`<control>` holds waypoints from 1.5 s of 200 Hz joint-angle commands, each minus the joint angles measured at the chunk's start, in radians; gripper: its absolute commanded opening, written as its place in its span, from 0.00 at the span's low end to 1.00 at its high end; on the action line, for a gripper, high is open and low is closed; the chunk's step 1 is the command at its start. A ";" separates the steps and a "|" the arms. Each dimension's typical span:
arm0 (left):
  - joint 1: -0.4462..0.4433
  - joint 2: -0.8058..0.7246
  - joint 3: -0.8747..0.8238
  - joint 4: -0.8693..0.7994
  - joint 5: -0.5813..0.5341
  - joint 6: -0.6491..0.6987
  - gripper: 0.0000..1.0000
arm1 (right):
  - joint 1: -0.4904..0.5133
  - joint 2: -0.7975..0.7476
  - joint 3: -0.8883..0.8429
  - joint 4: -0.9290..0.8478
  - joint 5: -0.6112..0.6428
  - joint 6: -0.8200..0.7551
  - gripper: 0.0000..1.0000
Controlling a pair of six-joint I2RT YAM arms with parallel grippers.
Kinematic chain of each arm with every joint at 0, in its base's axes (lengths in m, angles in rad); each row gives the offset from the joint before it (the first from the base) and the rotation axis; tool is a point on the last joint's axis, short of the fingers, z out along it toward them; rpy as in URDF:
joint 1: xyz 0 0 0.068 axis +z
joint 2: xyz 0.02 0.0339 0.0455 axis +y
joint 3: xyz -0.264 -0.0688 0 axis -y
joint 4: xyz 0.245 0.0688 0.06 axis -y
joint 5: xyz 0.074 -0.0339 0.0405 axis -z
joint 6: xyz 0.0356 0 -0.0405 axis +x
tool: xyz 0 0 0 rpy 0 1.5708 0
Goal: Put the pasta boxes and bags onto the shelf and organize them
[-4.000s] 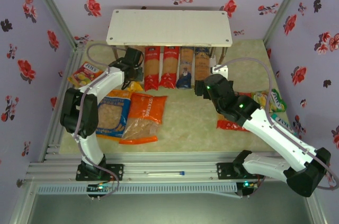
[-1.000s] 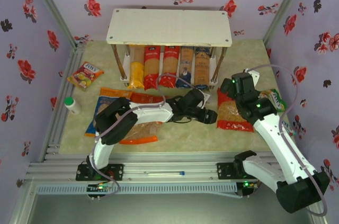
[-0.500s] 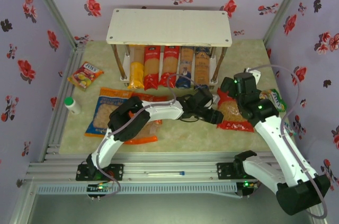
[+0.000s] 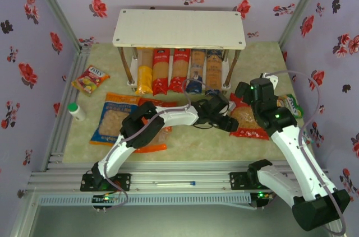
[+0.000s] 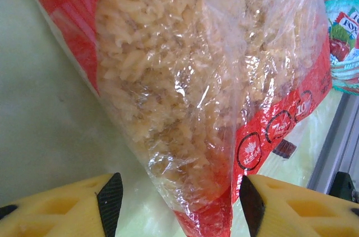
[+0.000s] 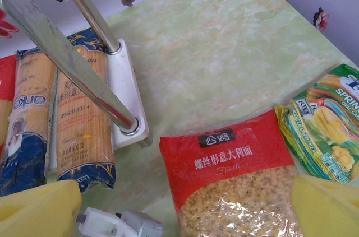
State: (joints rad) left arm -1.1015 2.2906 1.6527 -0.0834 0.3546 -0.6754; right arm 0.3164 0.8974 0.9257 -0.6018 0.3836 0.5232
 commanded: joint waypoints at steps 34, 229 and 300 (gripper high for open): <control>-0.006 0.046 0.032 0.005 0.052 -0.015 0.53 | -0.012 -0.004 -0.016 0.016 -0.023 -0.021 0.97; 0.025 -0.161 -0.372 0.129 0.005 -0.036 0.00 | -0.017 0.006 -0.057 0.036 -0.082 0.001 0.97; 0.031 -0.274 -0.549 0.136 -0.105 -0.055 0.00 | -0.017 0.029 -0.055 0.069 -0.154 0.016 0.96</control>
State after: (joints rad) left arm -1.0824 2.0480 1.1870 0.1463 0.3405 -0.7067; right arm 0.3054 0.9184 0.8787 -0.5621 0.2672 0.5270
